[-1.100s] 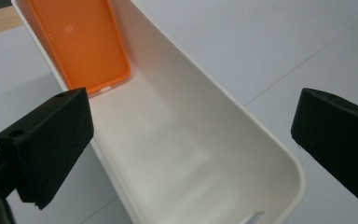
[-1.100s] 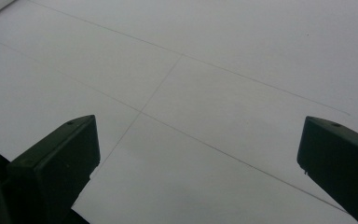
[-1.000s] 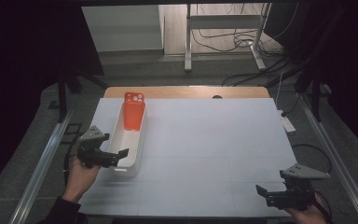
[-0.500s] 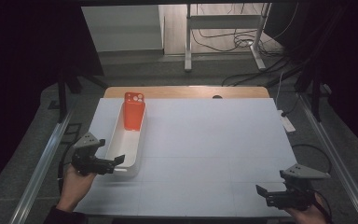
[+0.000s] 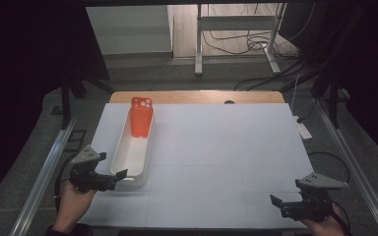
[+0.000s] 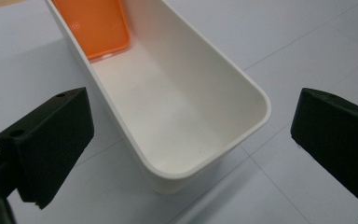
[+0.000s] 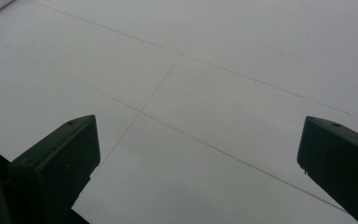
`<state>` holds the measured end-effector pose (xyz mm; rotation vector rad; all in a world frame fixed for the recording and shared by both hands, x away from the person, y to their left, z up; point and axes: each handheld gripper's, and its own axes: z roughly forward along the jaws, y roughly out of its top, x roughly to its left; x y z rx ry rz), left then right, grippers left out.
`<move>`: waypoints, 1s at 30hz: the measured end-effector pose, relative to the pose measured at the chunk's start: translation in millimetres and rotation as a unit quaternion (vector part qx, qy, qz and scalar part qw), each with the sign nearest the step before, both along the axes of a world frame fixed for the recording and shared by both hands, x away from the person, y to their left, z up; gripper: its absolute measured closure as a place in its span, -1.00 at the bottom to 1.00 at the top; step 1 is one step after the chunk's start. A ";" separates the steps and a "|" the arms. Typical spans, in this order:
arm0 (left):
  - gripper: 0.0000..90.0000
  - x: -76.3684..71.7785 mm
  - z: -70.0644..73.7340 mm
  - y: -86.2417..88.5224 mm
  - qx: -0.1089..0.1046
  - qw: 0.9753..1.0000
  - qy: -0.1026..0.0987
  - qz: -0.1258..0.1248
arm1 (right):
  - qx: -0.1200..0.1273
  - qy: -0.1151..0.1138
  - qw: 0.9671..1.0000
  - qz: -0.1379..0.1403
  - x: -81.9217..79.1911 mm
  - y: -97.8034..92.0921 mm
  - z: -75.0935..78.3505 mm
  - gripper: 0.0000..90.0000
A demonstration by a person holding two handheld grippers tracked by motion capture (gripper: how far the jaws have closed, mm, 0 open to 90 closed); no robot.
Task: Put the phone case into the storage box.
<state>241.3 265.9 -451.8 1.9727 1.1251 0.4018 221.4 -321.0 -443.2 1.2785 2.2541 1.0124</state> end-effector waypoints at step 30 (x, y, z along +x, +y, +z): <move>-1.00 -37.7 -9.2 18.1 0.014 0.999 0.018 0.025 | -0.002 0.001 1.000 -0.001 0.1 0.3 -0.2 -1.00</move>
